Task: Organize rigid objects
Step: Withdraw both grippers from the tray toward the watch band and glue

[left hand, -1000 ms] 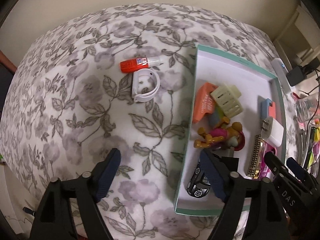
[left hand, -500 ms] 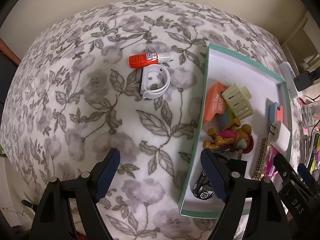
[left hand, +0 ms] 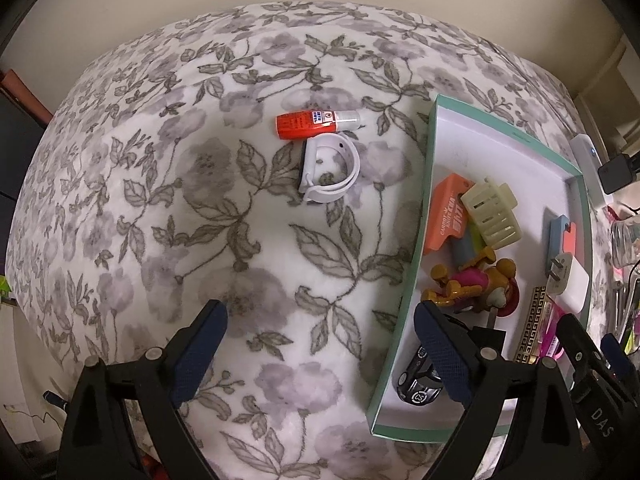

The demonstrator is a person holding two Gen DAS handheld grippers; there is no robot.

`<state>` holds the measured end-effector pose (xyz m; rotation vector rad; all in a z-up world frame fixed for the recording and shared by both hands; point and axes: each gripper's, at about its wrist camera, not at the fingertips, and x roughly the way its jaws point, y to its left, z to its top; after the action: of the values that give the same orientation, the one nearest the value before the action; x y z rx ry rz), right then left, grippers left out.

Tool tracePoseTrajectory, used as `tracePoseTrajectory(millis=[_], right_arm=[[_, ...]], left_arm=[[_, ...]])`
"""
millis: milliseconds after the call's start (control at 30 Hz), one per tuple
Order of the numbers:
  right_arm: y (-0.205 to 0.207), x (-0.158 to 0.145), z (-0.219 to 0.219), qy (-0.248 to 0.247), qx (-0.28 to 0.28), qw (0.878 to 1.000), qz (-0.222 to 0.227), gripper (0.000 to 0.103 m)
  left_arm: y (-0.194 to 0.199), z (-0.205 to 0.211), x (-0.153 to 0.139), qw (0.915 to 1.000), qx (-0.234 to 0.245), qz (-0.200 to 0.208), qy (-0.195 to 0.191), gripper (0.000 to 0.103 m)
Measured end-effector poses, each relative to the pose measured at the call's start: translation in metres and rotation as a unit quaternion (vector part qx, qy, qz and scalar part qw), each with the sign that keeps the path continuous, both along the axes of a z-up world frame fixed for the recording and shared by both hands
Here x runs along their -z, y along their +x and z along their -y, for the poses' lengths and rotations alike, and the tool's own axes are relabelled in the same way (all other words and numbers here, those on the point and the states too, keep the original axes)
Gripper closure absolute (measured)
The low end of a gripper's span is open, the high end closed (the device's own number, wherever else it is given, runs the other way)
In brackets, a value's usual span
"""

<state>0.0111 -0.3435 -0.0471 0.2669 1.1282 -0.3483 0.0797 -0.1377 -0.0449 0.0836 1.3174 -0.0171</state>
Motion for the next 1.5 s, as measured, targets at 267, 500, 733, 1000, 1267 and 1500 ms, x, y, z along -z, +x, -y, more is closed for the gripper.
tracePoseTrajectory(millis=[267,500,733,1000,1267,1500], right_arm=[[0.011,-0.005,-0.029,0.030,-0.037,0.998,0.027,0.000],[0.025,-0.007,-0.064,0.016,-0.081,0.996,0.036,0.000],[0.039,-0.012,-0.084,0.026,-0.102,0.993,0.052,0.000],[0.060,-0.019,-0.102,0.037,-0.124,0.989,0.070,0.000],[0.092,-0.014,-0.113,0.047,-0.130,0.988,0.068,0.000],[0.118,-0.005,-0.118,0.051,-0.127,0.988,0.067,0.001]], left_arm=[[0.009,-0.016,-0.009,0.9998,-0.013,0.013,-0.001,0.008],[0.026,-0.057,-0.013,0.9977,-0.065,0.015,-0.007,0.008],[0.041,-0.097,-0.018,0.9946,-0.099,0.017,-0.024,0.008],[0.063,-0.138,-0.020,0.9894,-0.140,0.025,-0.032,0.008],[0.088,-0.150,-0.009,0.9884,-0.148,0.017,-0.030,0.008],[0.103,-0.137,0.010,0.9899,-0.133,-0.008,-0.048,0.008]])
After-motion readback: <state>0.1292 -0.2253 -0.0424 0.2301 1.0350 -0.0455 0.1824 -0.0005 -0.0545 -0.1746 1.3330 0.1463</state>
